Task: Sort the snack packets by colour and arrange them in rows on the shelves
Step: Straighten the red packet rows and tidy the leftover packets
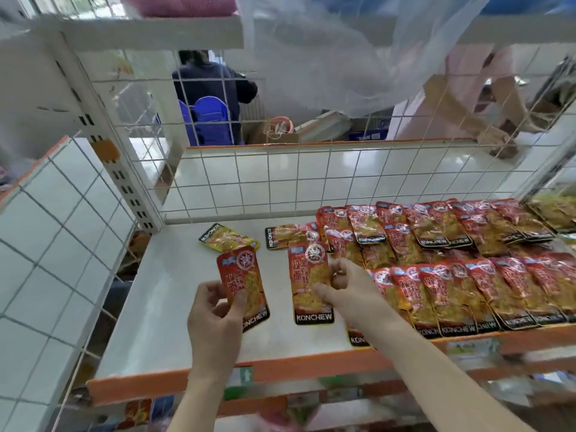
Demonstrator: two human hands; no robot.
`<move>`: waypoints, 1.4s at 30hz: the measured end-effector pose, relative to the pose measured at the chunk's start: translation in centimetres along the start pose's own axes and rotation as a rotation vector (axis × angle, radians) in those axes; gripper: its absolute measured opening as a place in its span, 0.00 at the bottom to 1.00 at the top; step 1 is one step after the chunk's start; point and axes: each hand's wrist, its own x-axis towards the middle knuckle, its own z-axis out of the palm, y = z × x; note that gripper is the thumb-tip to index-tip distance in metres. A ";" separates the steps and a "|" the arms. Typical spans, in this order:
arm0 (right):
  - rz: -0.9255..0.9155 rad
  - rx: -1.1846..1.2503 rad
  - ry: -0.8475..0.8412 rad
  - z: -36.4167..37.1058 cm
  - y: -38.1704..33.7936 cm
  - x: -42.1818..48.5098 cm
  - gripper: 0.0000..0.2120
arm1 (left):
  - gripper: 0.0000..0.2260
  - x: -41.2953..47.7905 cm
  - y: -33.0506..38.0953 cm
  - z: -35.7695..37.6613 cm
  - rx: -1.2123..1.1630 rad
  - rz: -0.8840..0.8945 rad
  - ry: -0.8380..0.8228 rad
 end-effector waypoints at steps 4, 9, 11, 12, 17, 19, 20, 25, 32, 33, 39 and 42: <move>-0.035 0.101 0.049 -4.3 0.6 -1.4 0.09 | 0.08 -1.9 1.6 3.7 -0.030 0.040 -0.062; -0.070 0.156 0.089 -11.4 2.3 -2.9 0.08 | 0.11 -5.4 3.9 9.8 -0.065 0.078 -0.106; -0.081 0.173 0.097 -14.7 3.3 -3.6 0.07 | 0.11 -7.0 4.8 12.7 -0.074 0.087 -0.126; -0.086 0.183 0.100 -16.3 4.0 -3.9 0.06 | 0.11 -7.8 5.3 14.2 -0.079 0.095 -0.134; -0.100 0.240 0.121 -23.6 7.3 -5.0 0.06 | 0.10 -12.3 6.9 21.0 -0.039 0.145 -0.182; -0.102 0.241 0.143 -26.1 8.6 -5.1 0.05 | 0.08 -13.8 6.9 23.1 -0.034 0.141 -0.163; -0.107 0.236 0.155 -27.2 9.2 -5.2 0.05 | 0.06 -14.5 6.8 24.1 -0.025 0.150 -0.155; -0.113 0.238 0.152 -31.5 11.8 -5.5 0.06 | 0.04 -17.4 6.5 27.7 -0.031 0.170 -0.151; -0.058 0.258 0.103 -33.6 13.4 -5.0 0.12 | 0.05 -19.3 5.8 29.4 0.016 0.132 -0.154; -0.059 0.254 0.096 -33.5 13.3 -4.8 0.11 | 0.05 -19.3 5.8 29.3 0.017 0.116 -0.154; -0.076 0.244 0.094 -31.2 12.0 -3.3 0.11 | 0.09 -17.0 5.8 27.3 0.039 0.055 -0.119; -0.092 0.230 0.097 -29.8 10.7 -2.3 0.10 | 0.09 -14.9 6.2 26.2 0.035 0.033 -0.130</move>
